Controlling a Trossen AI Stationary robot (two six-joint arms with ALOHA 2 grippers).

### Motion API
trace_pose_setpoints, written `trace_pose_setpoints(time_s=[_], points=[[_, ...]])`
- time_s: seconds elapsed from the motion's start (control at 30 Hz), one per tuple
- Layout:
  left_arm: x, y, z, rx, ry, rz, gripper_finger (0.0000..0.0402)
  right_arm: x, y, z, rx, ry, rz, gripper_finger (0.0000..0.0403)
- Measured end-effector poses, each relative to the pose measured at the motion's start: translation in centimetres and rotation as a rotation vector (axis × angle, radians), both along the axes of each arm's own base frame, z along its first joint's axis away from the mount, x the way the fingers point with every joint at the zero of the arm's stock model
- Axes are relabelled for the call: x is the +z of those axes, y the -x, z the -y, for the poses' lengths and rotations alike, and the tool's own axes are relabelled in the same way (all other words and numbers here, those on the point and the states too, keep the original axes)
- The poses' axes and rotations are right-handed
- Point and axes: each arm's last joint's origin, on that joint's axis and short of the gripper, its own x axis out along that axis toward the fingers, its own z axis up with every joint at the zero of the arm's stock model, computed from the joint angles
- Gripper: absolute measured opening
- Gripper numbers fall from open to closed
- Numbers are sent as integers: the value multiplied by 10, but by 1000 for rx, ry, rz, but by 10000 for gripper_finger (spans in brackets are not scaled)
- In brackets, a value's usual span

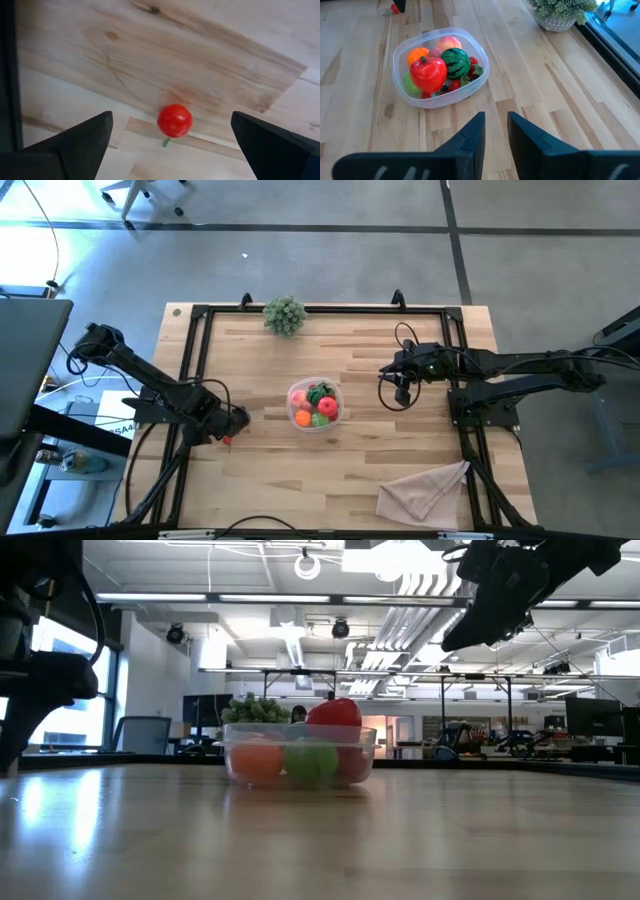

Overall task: Pick and placing Produce into tupperware
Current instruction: Put the cherry into the transparent bin

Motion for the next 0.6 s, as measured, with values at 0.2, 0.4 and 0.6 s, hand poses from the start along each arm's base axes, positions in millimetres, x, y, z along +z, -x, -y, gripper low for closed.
trace_pose_setpoints(time_s=[0.2, 0.4, 0.6], points=[[-7, 0, 0, -5, 28, 22, 394, 0, 0, 0, 0, 0, 0, 71], [-10, -1, 1, -8, 11, 2, 394, 0, 0, 0, 0, 0, 0, 71], [-15, -4, 2, -37, 9, -13, 364, 0, 0, 0, 0, 0, 0, 71]])
